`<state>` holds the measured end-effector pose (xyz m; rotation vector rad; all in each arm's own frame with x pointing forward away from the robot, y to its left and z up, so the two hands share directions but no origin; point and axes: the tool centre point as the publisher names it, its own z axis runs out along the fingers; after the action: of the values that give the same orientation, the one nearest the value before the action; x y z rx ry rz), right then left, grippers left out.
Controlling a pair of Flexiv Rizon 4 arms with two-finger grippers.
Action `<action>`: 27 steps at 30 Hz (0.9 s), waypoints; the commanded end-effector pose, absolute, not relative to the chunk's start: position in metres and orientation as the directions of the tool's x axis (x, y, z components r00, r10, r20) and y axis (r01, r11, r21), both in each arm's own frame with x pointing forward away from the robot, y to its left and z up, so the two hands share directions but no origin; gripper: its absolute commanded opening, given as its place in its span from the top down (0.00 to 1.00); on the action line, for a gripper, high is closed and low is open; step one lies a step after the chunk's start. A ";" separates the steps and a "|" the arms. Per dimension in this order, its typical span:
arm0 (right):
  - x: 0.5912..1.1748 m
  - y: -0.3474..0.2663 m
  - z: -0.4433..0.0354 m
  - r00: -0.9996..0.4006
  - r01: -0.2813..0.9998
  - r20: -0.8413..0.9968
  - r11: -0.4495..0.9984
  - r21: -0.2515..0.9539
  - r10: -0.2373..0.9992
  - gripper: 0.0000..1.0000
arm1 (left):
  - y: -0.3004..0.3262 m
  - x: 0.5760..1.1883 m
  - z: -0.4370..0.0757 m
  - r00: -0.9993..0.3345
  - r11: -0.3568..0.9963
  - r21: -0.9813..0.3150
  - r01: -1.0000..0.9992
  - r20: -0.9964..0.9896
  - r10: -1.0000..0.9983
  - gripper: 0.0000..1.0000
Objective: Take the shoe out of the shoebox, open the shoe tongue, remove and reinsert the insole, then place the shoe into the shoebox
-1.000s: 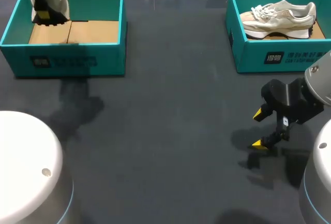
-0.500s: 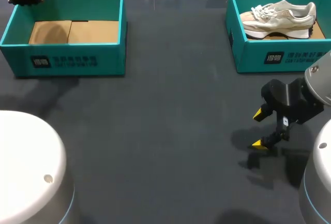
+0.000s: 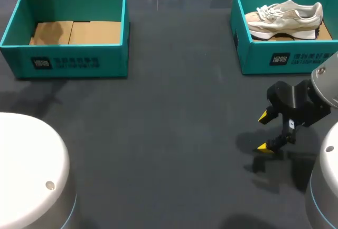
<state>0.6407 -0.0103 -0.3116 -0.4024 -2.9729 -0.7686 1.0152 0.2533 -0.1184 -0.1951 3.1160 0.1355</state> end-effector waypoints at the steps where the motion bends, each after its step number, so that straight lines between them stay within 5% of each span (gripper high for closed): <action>1: 0.639 -0.011 -0.311 -0.965 0.260 0.105 0.843 0.470 0.239 0.00 | 0.277 1.063 -0.121 -0.992 0.991 0.052 -0.122 0.035 -0.124 1.00; 11: 0.639 -0.011 -0.311 -0.965 0.260 0.105 0.843 0.470 0.239 0.00 | 0.276 1.076 -0.125 -0.975 0.969 0.106 0.222 0.036 0.220 1.00; 21: 0.639 -0.011 -0.311 -0.965 0.260 0.105 0.843 0.470 0.239 0.00 | 0.293 1.039 -0.130 -0.712 0.707 0.194 0.680 -0.055 0.700 1.00; 27: 0.639 -0.011 -0.311 -0.965 0.260 0.105 0.843 0.470 0.239 0.00 | 0.298 1.039 -0.130 -0.684 0.686 0.167 0.708 -0.077 0.725 1.00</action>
<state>0.6407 -0.0103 -0.3116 -0.4025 -2.9729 -0.7686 1.0577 0.2924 -0.1295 0.9206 3.0149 0.2313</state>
